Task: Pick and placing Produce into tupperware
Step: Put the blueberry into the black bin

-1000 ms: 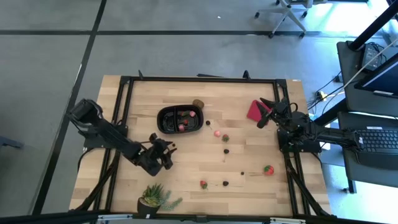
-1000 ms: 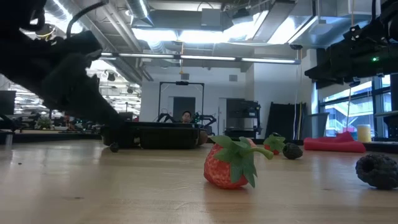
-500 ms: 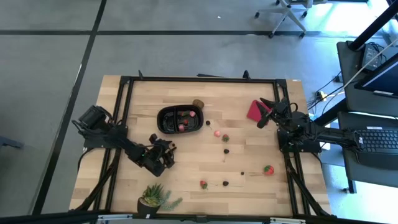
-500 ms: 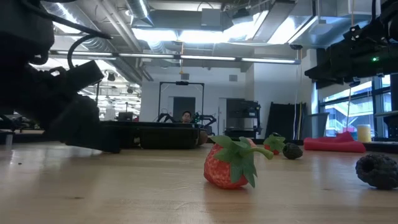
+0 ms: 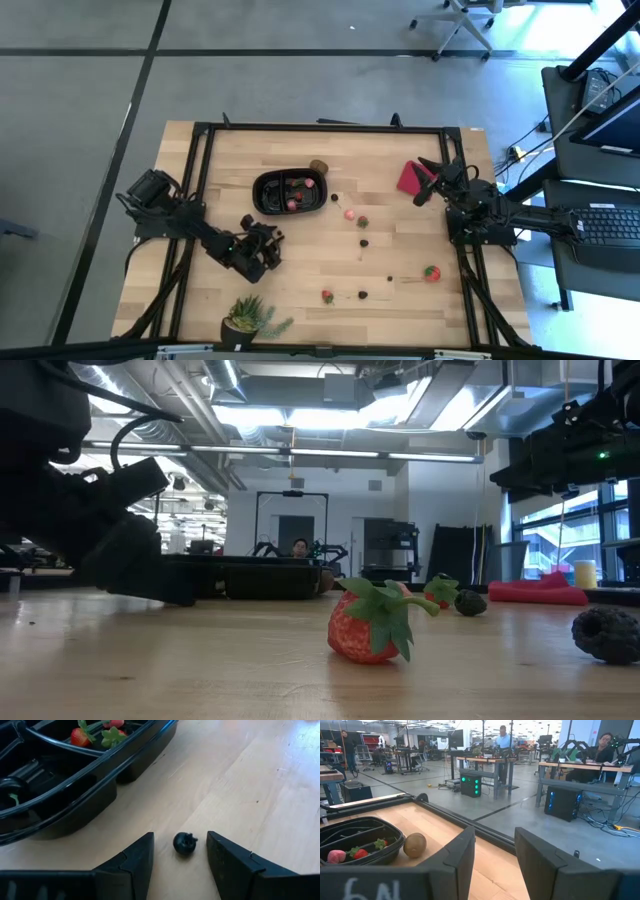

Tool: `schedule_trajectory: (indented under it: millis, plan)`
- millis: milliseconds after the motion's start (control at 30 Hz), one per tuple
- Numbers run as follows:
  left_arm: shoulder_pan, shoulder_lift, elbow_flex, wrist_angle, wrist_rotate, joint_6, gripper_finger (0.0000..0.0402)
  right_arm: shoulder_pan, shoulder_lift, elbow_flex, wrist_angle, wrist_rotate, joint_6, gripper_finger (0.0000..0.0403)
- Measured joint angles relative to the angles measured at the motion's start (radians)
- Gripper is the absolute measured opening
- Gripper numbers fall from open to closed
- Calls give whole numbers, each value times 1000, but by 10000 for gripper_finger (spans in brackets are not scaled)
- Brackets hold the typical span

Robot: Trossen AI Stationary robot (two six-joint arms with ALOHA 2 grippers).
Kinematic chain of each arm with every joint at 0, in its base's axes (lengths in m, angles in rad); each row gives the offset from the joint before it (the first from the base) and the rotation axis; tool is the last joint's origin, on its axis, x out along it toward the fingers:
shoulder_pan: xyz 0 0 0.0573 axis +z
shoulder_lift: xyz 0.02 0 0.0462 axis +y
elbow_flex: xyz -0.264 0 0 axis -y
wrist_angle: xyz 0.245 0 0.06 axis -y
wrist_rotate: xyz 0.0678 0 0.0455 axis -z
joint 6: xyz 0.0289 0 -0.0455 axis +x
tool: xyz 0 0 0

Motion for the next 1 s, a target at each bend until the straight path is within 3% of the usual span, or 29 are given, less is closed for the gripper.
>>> schedule_trajectory:
  millis: [300, 633, 1000]
  plan:
    - [42, -4, 0, 5, 55, 25, 166, 0, 0, 0, 0, 0, 0, 142]
    - [34, -4, 0, -26, 102, 25, 92, 0, 0, 0, 0, 0, 0, 142]
    - [17, -3, 2, -66, 97, 6, 44, 0, 0, 0, 0, 0, 0, 142]
